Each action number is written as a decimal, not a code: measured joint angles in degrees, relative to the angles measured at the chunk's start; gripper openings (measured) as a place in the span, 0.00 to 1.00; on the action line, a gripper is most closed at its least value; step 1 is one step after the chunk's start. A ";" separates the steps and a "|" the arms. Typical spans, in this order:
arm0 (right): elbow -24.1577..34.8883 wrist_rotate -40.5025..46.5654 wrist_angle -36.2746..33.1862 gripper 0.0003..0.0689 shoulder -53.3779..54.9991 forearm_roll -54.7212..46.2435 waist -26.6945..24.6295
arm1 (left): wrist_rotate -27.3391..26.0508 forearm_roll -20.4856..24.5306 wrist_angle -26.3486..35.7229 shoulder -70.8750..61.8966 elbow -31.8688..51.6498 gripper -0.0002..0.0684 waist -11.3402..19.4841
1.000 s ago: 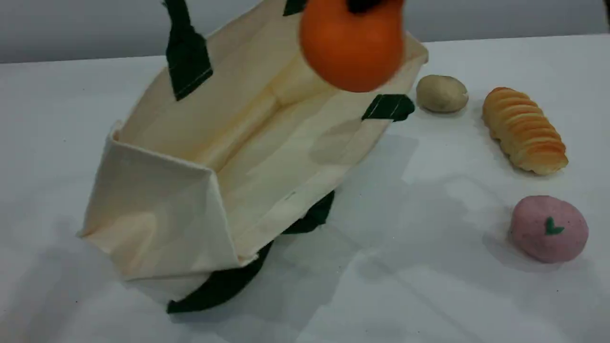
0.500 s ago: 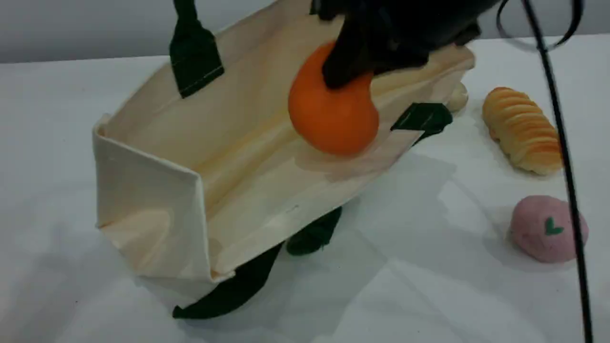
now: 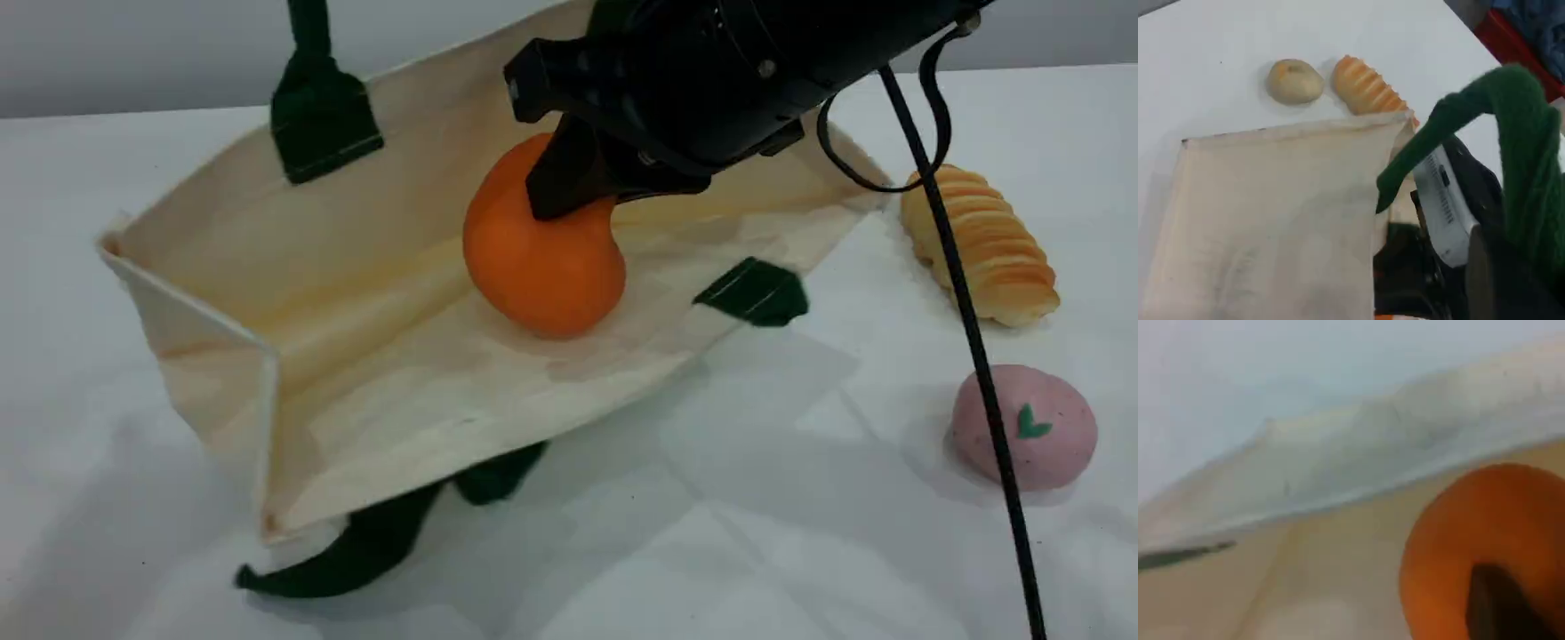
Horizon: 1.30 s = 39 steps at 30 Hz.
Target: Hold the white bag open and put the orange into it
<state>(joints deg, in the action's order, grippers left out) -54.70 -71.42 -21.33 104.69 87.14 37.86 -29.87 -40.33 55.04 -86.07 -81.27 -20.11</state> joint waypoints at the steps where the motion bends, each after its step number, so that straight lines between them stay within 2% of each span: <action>1: 0.00 0.00 -0.14 0.08 0.00 0.12 0.00 | 0.00 0.00 0.00 0.00 0.00 0.10 0.00; 7: 0.00 -0.60 -0.34 0.10 -0.05 0.12 0.00 | 0.05 -0.17 0.00 0.00 0.00 0.10 0.00; 11: 0.00 -3.08 -0.72 0.18 -0.05 0.12 0.00 | 0.17 -0.22 0.00 0.00 0.00 0.10 0.00; 14: 0.00 -4.70 -0.72 0.30 -0.05 0.12 0.00 | 0.16 -0.22 0.00 0.00 0.00 0.10 0.00; 20: -0.05 -7.72 -4.86 0.62 -0.23 0.19 0.00 | 0.16 -0.11 0.00 0.00 0.00 0.10 0.00; 23: -0.05 -7.64 -5.08 0.69 -0.57 0.19 -0.12 | 0.16 -0.05 0.19 0.00 0.00 0.10 0.00; 27: -0.05 -6.61 -6.64 0.71 -3.00 -0.73 -0.13 | 0.11 -0.10 -0.01 0.00 0.00 0.10 0.00; 32: 0.00 -5.03 -4.76 0.72 -7.05 -4.97 -0.89 | 0.11 -0.10 -0.01 0.00 0.00 0.10 0.00; 35: 0.68 -1.08 -4.83 0.71 -9.29 -9.36 -2.52 | 0.11 -0.05 -0.01 0.00 0.00 0.10 0.00; 39: 3.04 5.41 -5.26 0.65 -11.48 -16.39 -5.85 | 0.11 0.05 -0.11 -0.10 0.00 0.10 0.00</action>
<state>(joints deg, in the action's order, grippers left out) -51.66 -66.01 -26.59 93.21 70.75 32.01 -29.76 -40.28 54.93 -86.17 -81.27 -20.11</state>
